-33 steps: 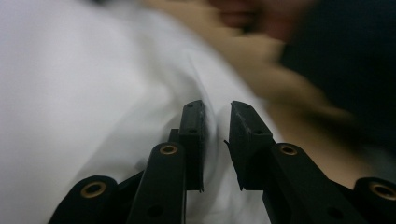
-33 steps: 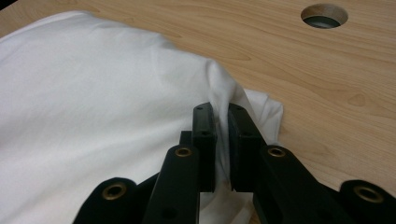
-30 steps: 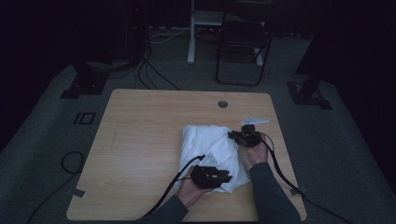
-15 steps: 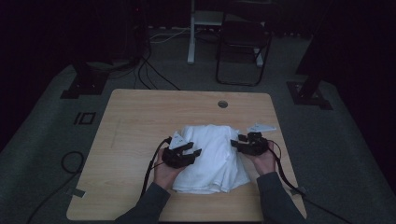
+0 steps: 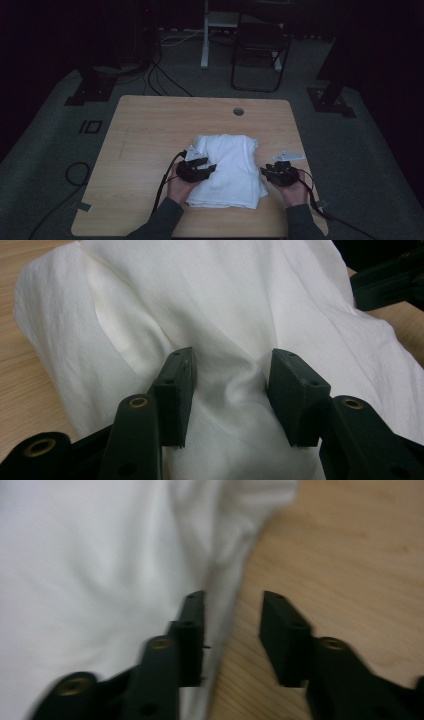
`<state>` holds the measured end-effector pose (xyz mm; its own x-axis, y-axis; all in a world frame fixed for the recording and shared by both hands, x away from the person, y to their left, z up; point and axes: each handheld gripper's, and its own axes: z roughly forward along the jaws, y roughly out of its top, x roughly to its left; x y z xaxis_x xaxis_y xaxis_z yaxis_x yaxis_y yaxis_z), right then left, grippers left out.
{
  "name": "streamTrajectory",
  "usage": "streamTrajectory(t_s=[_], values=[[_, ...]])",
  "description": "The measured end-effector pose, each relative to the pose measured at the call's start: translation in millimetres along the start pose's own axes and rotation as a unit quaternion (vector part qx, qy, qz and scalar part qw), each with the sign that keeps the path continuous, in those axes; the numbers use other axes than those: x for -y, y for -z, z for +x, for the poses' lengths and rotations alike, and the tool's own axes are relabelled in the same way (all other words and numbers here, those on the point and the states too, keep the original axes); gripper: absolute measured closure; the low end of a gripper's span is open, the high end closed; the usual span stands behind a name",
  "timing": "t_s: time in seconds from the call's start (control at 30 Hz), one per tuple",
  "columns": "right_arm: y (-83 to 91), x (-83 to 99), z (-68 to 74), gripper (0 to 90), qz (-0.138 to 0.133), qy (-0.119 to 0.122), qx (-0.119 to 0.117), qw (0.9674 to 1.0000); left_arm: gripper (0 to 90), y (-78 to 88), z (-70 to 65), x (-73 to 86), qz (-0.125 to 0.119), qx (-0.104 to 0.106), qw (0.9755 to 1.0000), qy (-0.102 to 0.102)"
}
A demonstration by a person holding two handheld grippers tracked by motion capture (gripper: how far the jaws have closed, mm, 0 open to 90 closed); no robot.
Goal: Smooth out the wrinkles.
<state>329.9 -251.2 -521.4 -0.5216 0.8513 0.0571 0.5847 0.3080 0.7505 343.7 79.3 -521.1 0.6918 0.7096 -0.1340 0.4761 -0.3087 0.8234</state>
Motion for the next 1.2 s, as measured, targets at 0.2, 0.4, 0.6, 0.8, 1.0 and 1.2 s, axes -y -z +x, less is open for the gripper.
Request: streamTrajectory(t_s=[0.2, 0.4, 0.6, 0.8, 1.0, 1.2], values=[[3.1, -7.0, 34.7, 51.3, -0.059, 0.04, -0.08, 0.9943, 52.6, 0.1, -2.4, 0.3, -0.002, -0.01, 0.9999, -0.005], [-46.4, -9.5, 42.6, 57.6, -0.002, 0.051, -0.056, 0.9971, 52.5, 0.5, -2.2, 1.1, -0.002, -0.024, 0.9997, -0.008], [-77.9, -27.2, 45.4, 58.8, 0.0, 0.04, -0.055, 0.9977, 52.4, 2.2, 9.1, -1.8, -0.001, -0.062, 0.9981, -0.003], [-102.0, -52.8, 52.1, 56.1, -0.009, 0.038, -0.051, 0.998, 51.5, 7.6, 37.5, -6.5, -0.003, -0.093, 0.9954, 0.019], [-114.9, -69.6, 53.1, 51.0, -0.014, 0.029, -0.052, 0.9982, 47.4, 10.5, 61.8, -17.2, -0.007, -0.108, 0.9931, 0.046], [-69.0, -70.3, 43.0, 40.5, -0.088, 0.001, -0.057, 0.9945, 42.6, 60.4, 63.1, -29.3, -0.069, -0.117, 0.9896, 0.048]])
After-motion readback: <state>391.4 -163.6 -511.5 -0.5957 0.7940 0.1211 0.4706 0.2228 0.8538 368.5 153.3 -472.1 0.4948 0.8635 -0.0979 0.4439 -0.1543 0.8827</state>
